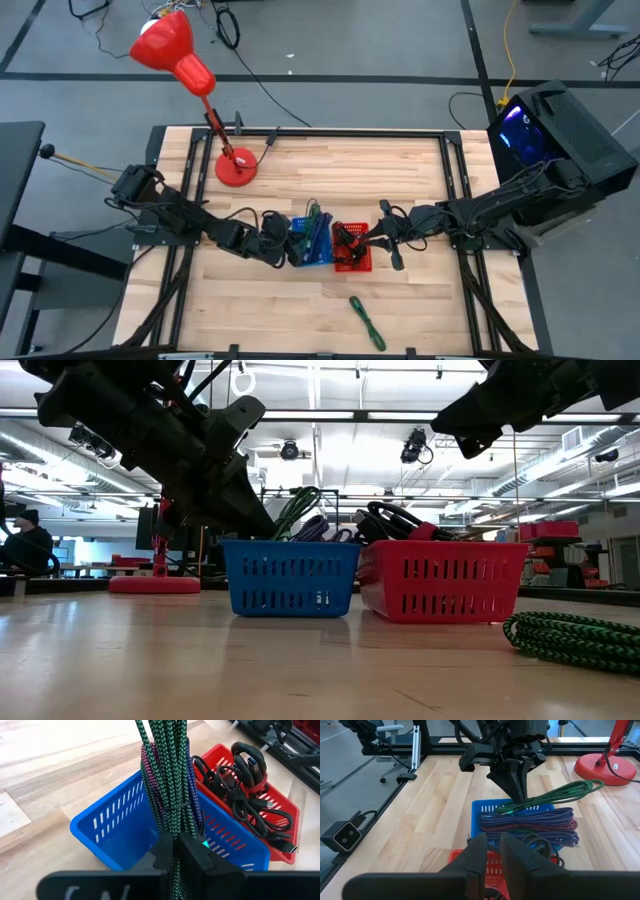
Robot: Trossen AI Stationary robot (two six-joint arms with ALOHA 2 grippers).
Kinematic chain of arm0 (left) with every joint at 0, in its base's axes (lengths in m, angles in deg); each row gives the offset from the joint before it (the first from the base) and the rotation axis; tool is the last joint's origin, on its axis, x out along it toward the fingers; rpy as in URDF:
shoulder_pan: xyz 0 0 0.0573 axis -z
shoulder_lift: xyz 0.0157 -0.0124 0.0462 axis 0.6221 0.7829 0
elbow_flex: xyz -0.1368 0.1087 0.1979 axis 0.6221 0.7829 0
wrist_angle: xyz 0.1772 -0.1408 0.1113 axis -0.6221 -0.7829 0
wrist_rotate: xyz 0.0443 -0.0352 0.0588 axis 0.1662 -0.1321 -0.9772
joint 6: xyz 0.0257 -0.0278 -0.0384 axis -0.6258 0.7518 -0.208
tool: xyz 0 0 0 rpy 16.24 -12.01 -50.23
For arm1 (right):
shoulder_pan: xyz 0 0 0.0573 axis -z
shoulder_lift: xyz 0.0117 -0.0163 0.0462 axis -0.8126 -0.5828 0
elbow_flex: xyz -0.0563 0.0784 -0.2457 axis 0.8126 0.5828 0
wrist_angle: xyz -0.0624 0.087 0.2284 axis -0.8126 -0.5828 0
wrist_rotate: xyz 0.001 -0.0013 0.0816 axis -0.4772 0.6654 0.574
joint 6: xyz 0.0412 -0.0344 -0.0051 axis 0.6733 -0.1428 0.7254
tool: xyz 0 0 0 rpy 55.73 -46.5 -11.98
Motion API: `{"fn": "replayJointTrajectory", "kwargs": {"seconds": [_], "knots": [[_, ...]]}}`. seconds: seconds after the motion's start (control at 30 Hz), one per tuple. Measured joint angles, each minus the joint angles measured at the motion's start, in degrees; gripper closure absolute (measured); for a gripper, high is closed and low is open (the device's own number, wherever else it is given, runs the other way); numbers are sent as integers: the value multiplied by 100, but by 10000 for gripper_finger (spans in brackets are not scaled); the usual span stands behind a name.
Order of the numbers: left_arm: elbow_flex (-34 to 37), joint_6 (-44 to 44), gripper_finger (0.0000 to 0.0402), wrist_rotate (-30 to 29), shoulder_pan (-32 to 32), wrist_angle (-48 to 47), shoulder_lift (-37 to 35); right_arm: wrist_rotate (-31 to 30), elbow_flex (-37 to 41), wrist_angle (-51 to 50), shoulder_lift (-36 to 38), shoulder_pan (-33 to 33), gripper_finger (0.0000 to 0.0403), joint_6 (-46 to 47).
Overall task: Pick & Place USB Port
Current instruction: Put the green charger cable into the blue bin
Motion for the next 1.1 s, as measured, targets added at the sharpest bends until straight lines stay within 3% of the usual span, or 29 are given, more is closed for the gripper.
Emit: {"fn": "replayJointTrajectory", "kwargs": {"seconds": [0.33, 0.67, 0.83, 1.0, 1.1], "knots": [[0, -106, 363, 29, -92, -4, -2, 0, 0, -2, 0, -1, 344, 0], [0, -161, 250, -7, -114, -4, -4, 0, 0, -4, 0, 0, 344, -20], [0, -203, 220, -78, -114, 69, -4, 0, 0, -4, 0, 1, 344, -21], [0, -1087, 214, -326, -105, 914, -4, 0, 0, -6, 0, -1, 344, -22], [0, -1818, 215, -73, -105, 1793, -5, 0, 0, -42, 0, 1, 344, -22]]}}
